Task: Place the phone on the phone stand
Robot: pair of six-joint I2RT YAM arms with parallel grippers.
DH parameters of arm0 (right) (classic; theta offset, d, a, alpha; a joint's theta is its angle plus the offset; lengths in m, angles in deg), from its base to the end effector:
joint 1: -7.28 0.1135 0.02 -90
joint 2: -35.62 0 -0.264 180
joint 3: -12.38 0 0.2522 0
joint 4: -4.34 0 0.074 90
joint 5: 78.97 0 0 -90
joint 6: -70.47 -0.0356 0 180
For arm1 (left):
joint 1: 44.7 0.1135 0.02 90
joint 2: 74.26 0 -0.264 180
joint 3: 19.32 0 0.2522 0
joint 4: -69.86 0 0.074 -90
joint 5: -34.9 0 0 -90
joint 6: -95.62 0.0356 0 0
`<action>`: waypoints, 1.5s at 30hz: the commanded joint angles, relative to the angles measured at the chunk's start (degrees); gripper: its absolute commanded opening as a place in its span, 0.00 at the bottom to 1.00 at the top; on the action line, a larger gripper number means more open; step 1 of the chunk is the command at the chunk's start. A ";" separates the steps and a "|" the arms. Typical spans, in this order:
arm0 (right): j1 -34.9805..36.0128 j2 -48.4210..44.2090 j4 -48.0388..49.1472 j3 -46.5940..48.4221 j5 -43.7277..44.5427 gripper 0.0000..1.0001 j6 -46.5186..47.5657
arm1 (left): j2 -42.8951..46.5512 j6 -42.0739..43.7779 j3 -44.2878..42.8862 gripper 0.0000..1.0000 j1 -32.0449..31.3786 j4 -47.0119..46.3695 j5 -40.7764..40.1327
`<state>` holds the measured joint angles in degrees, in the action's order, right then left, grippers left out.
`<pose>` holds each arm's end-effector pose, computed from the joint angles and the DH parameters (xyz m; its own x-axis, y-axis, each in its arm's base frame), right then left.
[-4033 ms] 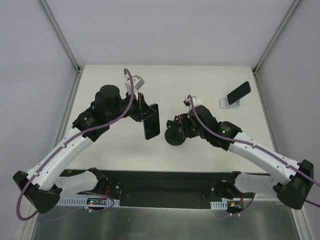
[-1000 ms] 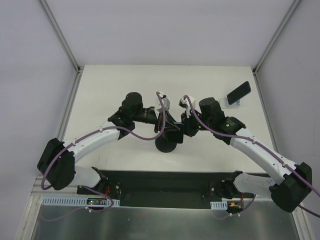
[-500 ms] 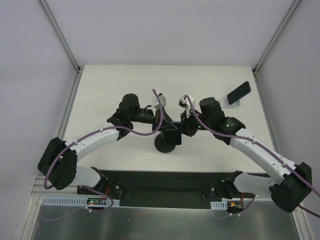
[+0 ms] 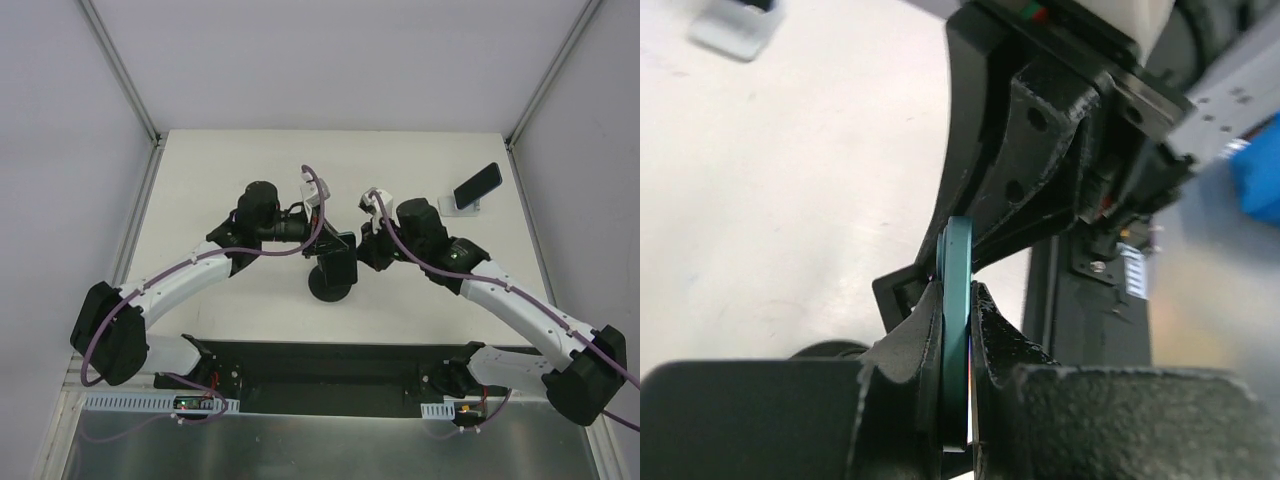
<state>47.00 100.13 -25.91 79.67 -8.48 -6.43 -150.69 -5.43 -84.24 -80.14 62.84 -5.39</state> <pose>0.1876 0.1713 0.3144 -0.1574 -0.4085 -0.8991 -0.8891 0.4549 -0.0511 0.2302 -0.1972 0.3122 -0.2532 0.0281 -0.9670 0.9638 0.0930 -0.2497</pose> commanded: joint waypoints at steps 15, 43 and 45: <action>31.12 -5.35 6.99 0.09 62.32 0.01 -25.16 | 3.46 2.61 -1.23 0.00 -13.07 5.32 -63.18; 0.18 -4.93 6.03 -3.36 2.98 0.72 -5.56 | 27.72 10.25 -5.44 0.00 -11.84 17.68 -35.10; 0.18 -2.48 6.73 -1.95 3.25 0.73 -4.76 | 30.18 12.44 -6.32 0.00 -11.67 20.42 -36.52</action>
<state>47.31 95.36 -20.19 72.75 -0.63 -15.95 -126.36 1.59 -85.35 -92.58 80.68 -39.81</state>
